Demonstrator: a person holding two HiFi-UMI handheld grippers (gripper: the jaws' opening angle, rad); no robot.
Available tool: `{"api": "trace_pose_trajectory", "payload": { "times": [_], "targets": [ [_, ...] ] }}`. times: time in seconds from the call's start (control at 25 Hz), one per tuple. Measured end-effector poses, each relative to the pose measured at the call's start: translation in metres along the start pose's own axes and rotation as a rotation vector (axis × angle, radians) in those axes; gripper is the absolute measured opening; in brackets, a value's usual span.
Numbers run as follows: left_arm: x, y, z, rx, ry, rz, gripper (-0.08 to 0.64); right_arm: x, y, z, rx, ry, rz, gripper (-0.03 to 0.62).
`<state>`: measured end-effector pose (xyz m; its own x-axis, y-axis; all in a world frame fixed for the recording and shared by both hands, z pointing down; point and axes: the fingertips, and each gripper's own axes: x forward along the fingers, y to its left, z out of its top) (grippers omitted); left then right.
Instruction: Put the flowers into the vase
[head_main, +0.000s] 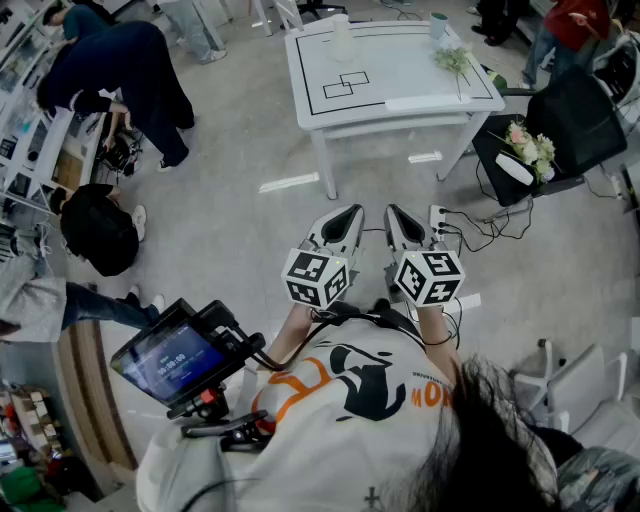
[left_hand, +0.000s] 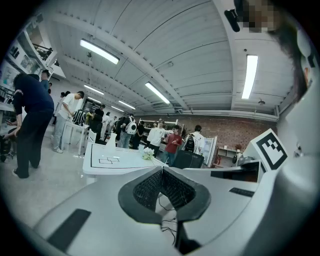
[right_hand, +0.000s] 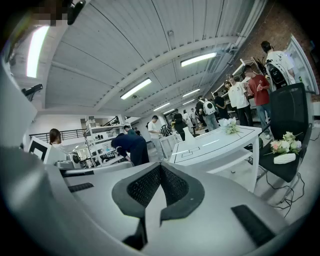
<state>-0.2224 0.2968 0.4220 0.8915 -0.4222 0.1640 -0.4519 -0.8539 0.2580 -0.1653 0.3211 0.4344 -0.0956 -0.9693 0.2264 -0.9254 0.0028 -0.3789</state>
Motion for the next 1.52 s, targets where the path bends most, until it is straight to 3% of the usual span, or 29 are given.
{"api": "trace_pose_trajectory", "payload": {
  "times": [0.56,0.84,1.04,1.36,1.52],
  "targets": [
    [0.012,-0.001,-0.002,-0.025,0.001,-0.009,0.011,0.0,-0.022,0.004,0.03,-0.017,-0.032,0.012],
    [0.033,-0.009,-0.003,-0.066,-0.013,-0.003,0.011,-0.002,-0.043,0.009,0.02,-0.011,-0.01,0.012],
    [0.056,-0.018,-0.003,-0.053,-0.022,0.013,0.011,-0.002,-0.066,0.015,-0.015,0.0,0.004,0.012],
    [0.085,-0.025,-0.018,-0.105,-0.008,0.031,0.011,0.005,-0.097,0.008,-0.003,0.039,0.03,0.012],
    [0.097,-0.022,-0.01,-0.095,-0.008,0.026,0.011,0.011,-0.103,0.012,0.008,0.044,0.03,0.012]
  ]
}}
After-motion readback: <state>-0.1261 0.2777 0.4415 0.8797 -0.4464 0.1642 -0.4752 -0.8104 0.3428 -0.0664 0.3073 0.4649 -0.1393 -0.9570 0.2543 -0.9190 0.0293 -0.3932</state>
